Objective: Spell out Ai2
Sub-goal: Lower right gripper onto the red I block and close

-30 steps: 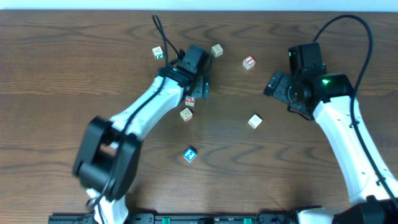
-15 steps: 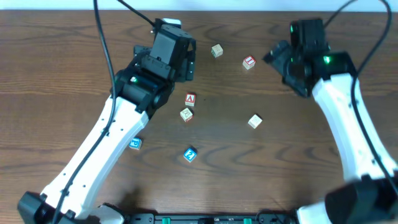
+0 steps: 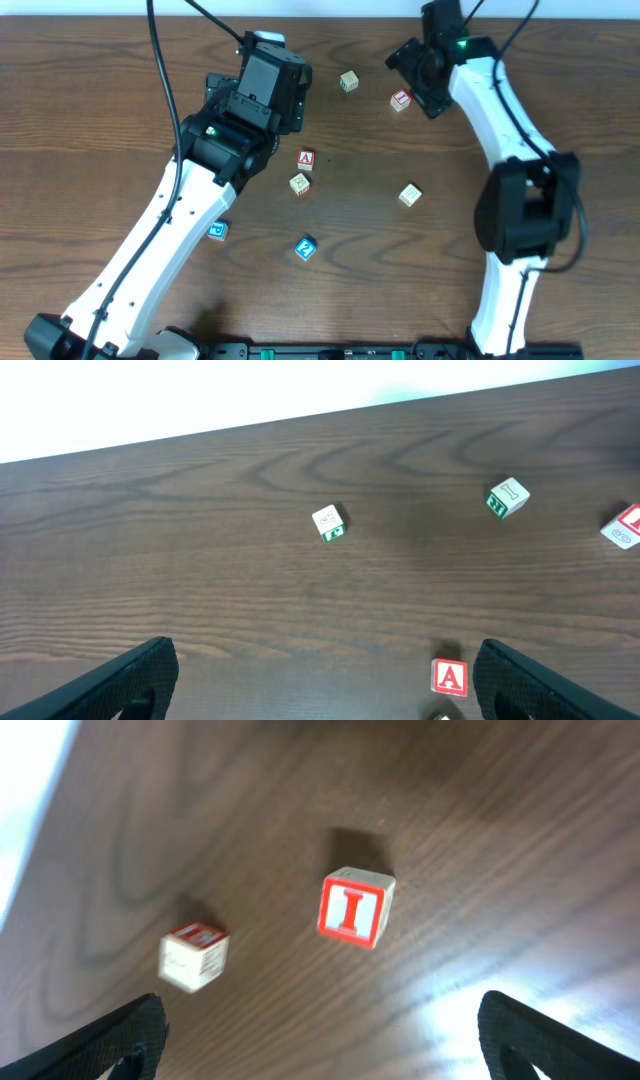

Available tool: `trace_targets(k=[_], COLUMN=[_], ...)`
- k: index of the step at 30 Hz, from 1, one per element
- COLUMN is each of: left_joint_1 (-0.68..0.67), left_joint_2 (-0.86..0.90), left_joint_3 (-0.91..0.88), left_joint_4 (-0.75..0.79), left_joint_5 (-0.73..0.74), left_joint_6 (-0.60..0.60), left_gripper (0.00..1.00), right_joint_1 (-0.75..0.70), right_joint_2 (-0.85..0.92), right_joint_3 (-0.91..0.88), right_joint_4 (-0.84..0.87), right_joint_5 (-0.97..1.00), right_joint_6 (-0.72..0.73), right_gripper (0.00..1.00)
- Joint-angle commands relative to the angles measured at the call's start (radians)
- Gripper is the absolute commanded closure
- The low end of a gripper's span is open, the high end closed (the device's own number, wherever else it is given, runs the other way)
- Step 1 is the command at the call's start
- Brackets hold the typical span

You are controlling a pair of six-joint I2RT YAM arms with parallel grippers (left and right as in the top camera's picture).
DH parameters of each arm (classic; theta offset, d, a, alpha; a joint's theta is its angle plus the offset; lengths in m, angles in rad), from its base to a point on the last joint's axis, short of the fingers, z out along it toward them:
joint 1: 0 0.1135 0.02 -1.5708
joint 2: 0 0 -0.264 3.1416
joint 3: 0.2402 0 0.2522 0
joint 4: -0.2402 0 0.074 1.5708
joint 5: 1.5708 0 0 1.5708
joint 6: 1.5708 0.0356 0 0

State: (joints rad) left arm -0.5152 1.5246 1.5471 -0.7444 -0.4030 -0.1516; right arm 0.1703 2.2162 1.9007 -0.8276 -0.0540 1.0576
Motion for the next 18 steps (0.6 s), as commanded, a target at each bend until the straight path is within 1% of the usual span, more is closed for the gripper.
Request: trace_targets(k=[1,12,15,17,18], left_joint_1=[0.000,0.000,0.000,0.000,0.000], left_joint_2=[-0.009,-0.008,-0.008,-0.008,-0.008], left_joint_3=[0.009,0.009,0.009,0.009,0.009], left_joint_4=[-0.004,-0.003,-0.003,-0.003,-0.003], left_joint_5=[-0.026,-0.026,-0.026,-0.026,-0.026], left_joint_6=[0.018,0.018,0.018,0.018,0.018], left_gripper=[0.05,0.04,0.04,0.05,0.05], right_joint_1=[-0.006,-0.003,0.000,0.001,0.002], right_joint_2=[0.034,0.109,0.138,0.142,0.142], right_joint_3=[0.018,0.018,0.018,0.018,0.018], right_joint_4=[0.010,0.018,0.042,0.064,0.072], right_joint_5=[-0.013,0.005,0.005,0.005,0.005], right_joint_6=[0.038,0.038,0.038,0.038,0.038], right_gripper=[0.01,0.01,0.01,0.02,0.04])
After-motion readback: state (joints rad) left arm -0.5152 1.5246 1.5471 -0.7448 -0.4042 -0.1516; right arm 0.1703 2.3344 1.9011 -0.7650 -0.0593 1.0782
